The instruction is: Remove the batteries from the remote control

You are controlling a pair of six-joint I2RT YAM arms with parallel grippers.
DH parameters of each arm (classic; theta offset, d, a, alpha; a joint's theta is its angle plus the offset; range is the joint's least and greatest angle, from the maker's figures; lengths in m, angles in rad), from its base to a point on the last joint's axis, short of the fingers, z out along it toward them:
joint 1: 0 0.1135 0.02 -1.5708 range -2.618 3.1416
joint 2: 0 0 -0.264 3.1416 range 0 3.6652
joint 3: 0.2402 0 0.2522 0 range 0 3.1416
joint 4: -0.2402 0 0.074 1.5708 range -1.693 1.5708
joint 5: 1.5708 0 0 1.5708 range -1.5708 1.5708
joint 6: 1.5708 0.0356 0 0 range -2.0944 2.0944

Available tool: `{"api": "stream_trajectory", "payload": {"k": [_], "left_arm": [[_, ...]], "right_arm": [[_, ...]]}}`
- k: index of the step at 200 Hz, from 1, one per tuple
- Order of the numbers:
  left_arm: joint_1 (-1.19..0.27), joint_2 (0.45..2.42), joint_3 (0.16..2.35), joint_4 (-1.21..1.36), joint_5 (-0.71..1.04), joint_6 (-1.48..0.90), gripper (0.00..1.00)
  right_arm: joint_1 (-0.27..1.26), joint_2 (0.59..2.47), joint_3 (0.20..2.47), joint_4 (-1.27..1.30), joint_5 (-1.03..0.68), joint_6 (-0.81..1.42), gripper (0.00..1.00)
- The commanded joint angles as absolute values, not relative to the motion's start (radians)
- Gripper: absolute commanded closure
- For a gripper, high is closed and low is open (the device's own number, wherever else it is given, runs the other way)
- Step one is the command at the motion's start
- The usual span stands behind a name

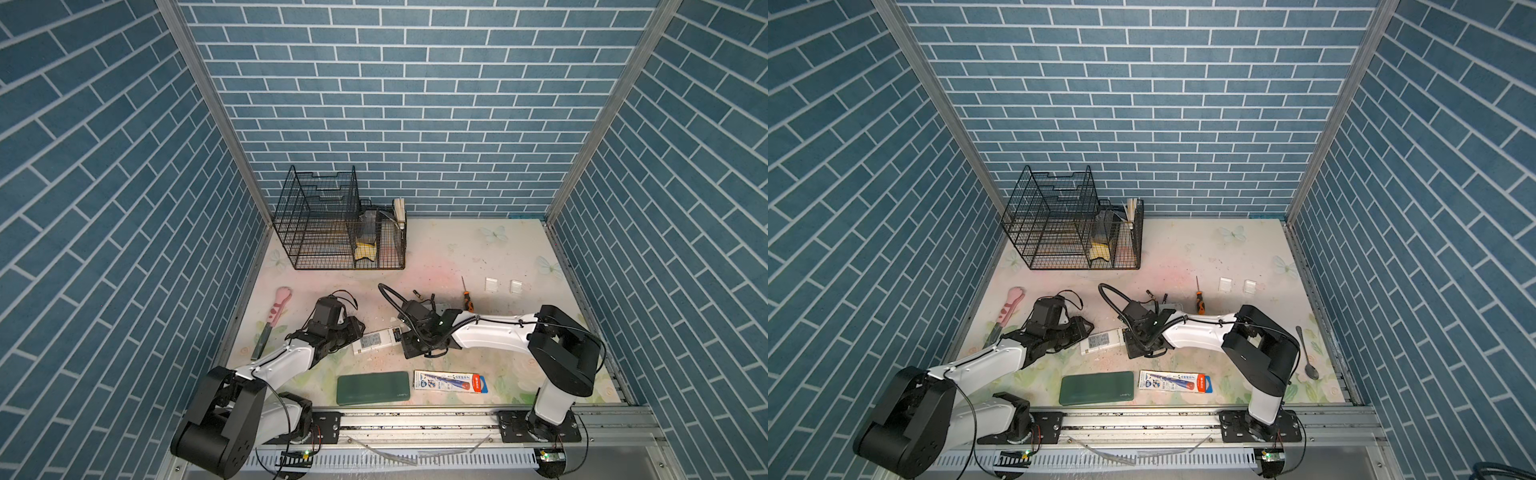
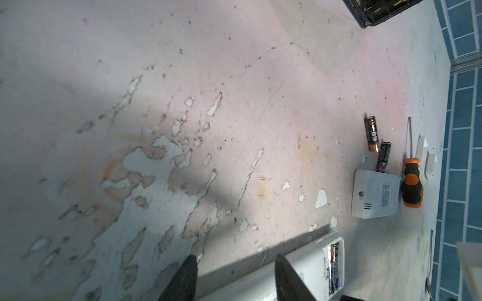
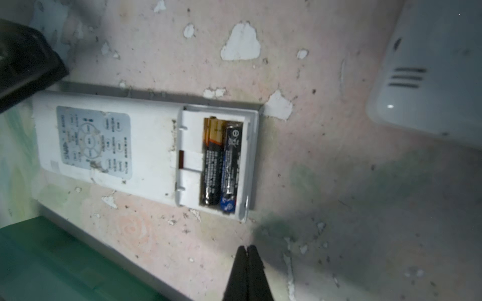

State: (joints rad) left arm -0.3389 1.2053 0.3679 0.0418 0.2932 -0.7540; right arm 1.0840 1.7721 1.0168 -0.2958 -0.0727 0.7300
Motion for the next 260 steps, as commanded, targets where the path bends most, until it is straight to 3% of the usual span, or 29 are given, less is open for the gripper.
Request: {"api": "stream_trajectory", "payload": {"k": [1, 100, 195, 260], "left_arm": [[-0.338, 1.188, 0.350, 0.072, 0.312, -0.767, 0.52], [-0.341, 1.054, 0.230, 0.043, 0.311, -0.815, 0.52], [-0.340, 1.012, 0.274, 0.016, 0.321, -0.824, 0.51], [-0.327, 1.007, 0.418, -0.104, 0.298, -0.737, 0.46]], "right_arm": [[1.088, 1.804, 1.069, -0.266, -0.081, 0.769, 1.00], [1.064, 1.911, 1.201, -0.251, -0.115, 0.741, 1.00], [1.016, 1.792, 1.156, -0.303, -0.062, 0.722, 1.00], [0.857, 1.541, 1.072, -0.497, 0.088, 0.614, 0.75]]}}
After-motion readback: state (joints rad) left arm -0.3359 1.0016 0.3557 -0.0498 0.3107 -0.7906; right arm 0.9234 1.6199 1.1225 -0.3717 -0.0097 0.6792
